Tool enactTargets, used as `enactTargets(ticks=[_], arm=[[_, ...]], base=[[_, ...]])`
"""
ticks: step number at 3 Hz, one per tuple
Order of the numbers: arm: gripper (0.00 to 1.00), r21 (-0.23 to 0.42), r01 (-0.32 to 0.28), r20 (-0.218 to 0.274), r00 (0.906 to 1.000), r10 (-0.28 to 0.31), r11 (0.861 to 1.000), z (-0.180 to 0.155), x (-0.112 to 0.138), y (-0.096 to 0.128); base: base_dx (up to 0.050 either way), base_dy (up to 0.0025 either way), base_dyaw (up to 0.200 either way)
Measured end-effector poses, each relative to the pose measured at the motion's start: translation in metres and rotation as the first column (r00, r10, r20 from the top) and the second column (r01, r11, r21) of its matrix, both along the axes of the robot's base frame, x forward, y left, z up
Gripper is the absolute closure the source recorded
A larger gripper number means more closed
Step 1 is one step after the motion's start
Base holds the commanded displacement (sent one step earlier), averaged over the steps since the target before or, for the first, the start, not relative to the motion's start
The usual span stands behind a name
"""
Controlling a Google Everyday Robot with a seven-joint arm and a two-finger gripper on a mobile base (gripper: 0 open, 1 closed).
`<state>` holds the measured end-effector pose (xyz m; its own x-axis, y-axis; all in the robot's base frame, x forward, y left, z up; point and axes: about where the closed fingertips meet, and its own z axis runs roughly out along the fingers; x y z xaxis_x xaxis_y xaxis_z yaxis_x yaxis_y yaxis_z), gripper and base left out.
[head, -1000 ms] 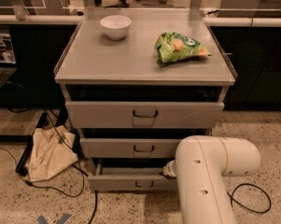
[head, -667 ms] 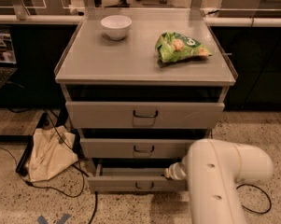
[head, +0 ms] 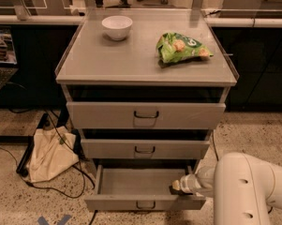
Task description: Open bottom drawer
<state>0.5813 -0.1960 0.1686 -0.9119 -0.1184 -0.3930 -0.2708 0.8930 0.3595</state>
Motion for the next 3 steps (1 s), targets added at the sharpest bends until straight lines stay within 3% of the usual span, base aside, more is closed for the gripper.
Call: enactTargets(ticks=[1,3], arm=[[1.00,0.002,-0.001,-0.004,1.0000,0.001,1.000,-0.002,-0.002,0.001],[1.00,0.030,0.028,-0.058,0.9980,-0.026,0.999,-0.020,-0.046,-0.010]], base=[[0.000,0.00000,0.000],[0.000,0.00000,0.000]])
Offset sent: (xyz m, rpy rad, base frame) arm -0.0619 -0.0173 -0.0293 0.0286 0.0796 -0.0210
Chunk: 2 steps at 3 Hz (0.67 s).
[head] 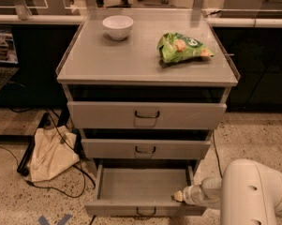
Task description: Open bottom drawer
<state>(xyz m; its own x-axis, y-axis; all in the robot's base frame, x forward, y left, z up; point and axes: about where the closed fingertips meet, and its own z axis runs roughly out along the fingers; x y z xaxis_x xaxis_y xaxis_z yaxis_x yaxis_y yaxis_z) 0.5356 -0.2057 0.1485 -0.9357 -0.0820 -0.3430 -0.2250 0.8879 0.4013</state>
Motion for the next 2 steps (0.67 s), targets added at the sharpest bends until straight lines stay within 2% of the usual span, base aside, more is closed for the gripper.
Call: enactTargets(ticks=[1,2], arm=[[1.00,0.027,0.026,-0.007,0.9996,-0.026,0.999,-0.001,-0.027,-0.008],[0.81,0.039,0.032,0.033,0.9989,-0.033,0.999,0.025,-0.025,-0.013]], base=[[0.000,0.00000,0.000],[0.000,0.00000,0.000]])
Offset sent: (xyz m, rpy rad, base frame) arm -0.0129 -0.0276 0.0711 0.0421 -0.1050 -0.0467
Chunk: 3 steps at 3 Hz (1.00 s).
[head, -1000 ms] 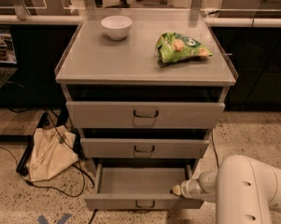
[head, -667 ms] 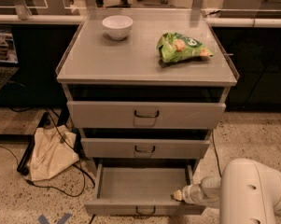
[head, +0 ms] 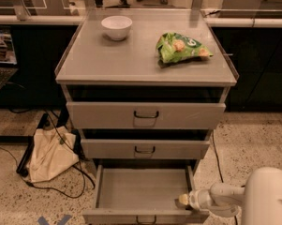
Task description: Open bottom drawer
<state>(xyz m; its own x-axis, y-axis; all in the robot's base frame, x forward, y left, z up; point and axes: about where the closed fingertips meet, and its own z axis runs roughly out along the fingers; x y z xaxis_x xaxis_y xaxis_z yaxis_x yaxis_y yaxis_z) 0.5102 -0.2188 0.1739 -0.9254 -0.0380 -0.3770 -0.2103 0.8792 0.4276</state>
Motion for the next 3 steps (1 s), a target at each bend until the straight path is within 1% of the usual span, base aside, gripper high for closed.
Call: enactTargets(ticks=[1,2,3], arm=[[0.58,-0.004,-0.025,0.087,0.9959,0.025,1.000,0.058,0.017,0.004],[0.35,-0.004,-0.030,0.175,0.9841,0.030,1.000,0.124,0.032,0.008],[0.12,-0.009,-0.033,0.193,0.9806,0.034,0.999,0.138,0.038,0.007]], base=[[0.000,0.00000,0.000],[0.000,0.00000,0.000],[0.000,0.00000,0.000]])
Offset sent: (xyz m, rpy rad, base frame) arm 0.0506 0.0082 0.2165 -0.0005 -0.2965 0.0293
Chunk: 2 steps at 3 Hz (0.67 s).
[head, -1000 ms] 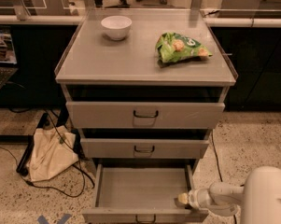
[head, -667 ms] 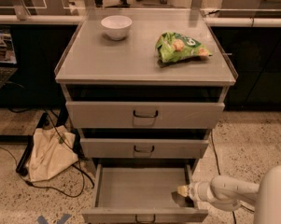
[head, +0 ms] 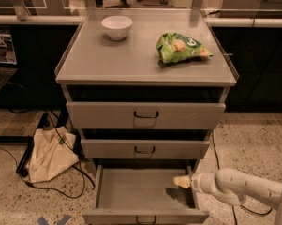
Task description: Open bottom drawer
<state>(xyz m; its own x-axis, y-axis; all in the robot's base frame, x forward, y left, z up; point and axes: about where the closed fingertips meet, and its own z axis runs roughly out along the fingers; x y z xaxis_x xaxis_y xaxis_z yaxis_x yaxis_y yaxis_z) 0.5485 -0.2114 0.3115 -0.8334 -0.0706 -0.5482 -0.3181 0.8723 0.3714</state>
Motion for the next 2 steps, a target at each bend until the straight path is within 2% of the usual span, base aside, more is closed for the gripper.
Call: enactTargets(ticks=[1,2], arm=[[0.00,0.000,0.000,0.000,1.0000,0.000,1.000,0.0000,0.0000,0.0000],[0.00,0.000,0.000,0.000,1.0000,0.000,1.000,0.0000,0.0000,0.0001]], base=[[0.000,0.00000,0.000],[0.000,0.00000,0.000]])
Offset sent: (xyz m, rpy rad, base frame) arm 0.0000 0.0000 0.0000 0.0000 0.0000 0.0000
